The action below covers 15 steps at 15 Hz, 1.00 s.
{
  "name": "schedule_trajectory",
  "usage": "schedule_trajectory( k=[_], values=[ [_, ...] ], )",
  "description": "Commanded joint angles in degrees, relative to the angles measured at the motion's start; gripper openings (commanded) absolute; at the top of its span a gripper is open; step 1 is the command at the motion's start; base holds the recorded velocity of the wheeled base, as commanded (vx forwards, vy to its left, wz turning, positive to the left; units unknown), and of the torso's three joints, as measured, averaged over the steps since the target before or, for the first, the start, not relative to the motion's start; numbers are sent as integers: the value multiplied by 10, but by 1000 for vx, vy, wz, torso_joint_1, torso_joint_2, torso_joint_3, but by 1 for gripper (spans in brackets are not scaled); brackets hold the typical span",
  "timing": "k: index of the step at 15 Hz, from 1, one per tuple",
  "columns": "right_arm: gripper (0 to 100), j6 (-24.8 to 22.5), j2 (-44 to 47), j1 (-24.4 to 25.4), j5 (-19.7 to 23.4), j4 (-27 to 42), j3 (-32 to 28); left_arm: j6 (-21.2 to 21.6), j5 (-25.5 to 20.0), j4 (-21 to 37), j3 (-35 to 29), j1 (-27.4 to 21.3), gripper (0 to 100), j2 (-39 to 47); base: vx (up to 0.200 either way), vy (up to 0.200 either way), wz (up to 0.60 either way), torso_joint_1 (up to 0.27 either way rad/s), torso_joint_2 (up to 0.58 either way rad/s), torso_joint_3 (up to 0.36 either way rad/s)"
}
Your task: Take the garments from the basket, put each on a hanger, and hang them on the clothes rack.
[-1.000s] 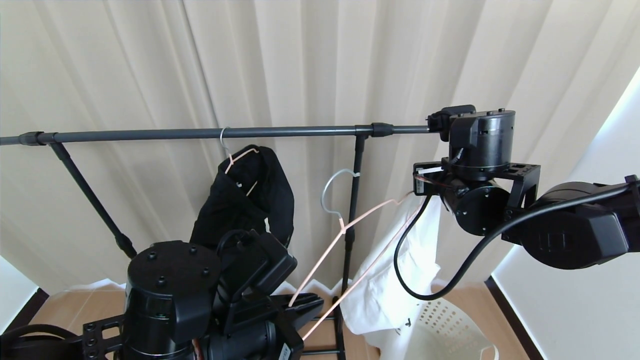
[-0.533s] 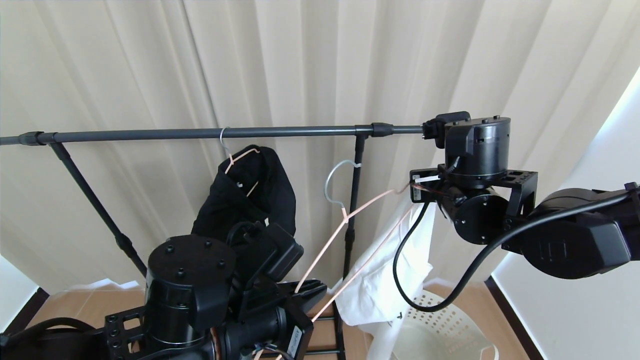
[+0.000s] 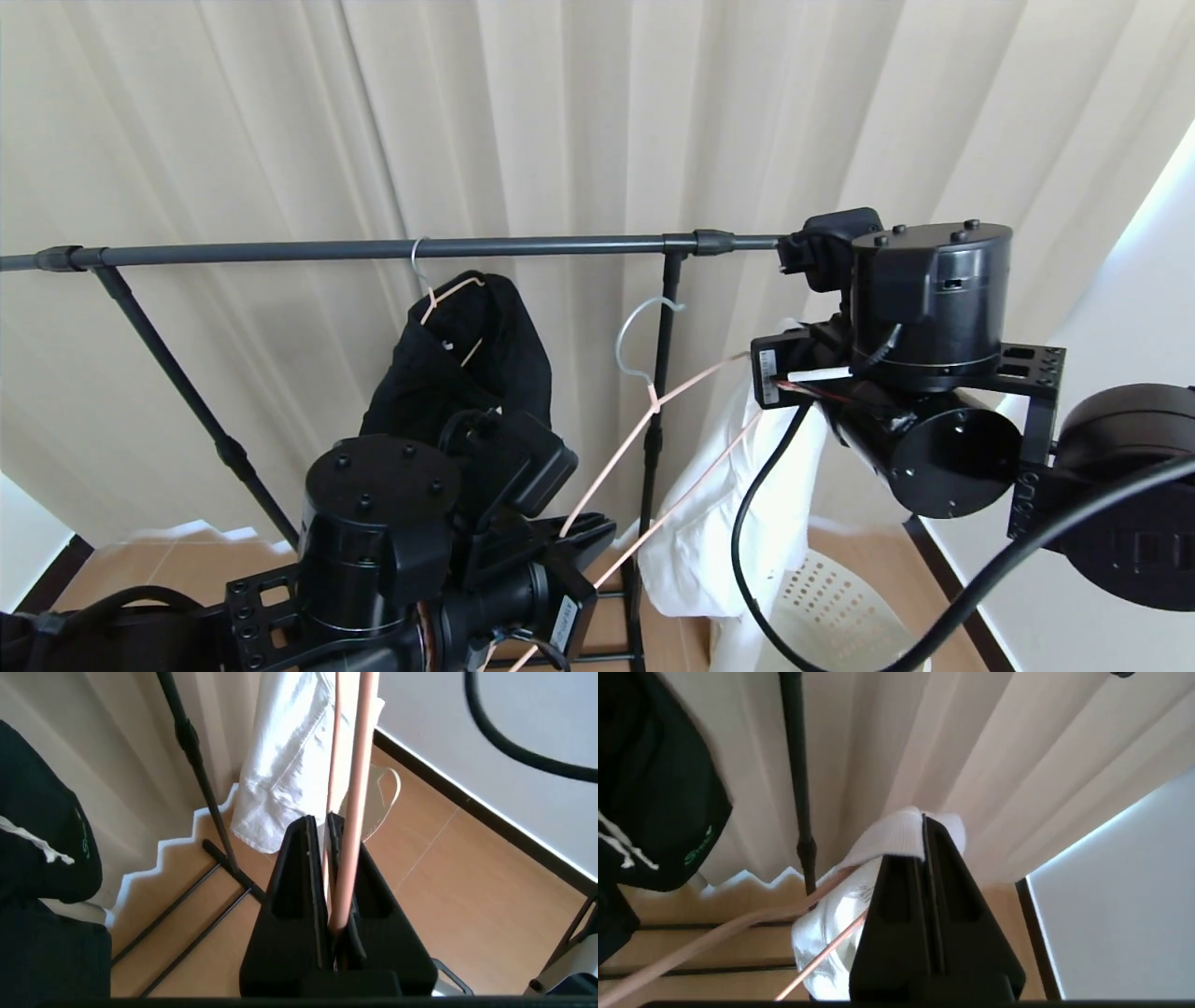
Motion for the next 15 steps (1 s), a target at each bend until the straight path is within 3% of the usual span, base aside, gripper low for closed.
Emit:
schedule_trajectory(
  k=[1, 9, 15],
  values=[
    [0, -4, -37, 32, 1, 1, 14, 0, 0, 0, 1, 0, 0, 2, 0, 0, 0, 0, 0, 0],
    [0, -2, -51, 132, 31, 0, 44, 3, 0, -13, 7, 0, 0, 1, 0, 0, 0, 0, 0, 0],
    [0, 22, -74, 177, 90, -6, 55, 3, 0, -13, 8, -1, 0, 1, 0, 0, 0, 0, 0, 0]
  ],
)
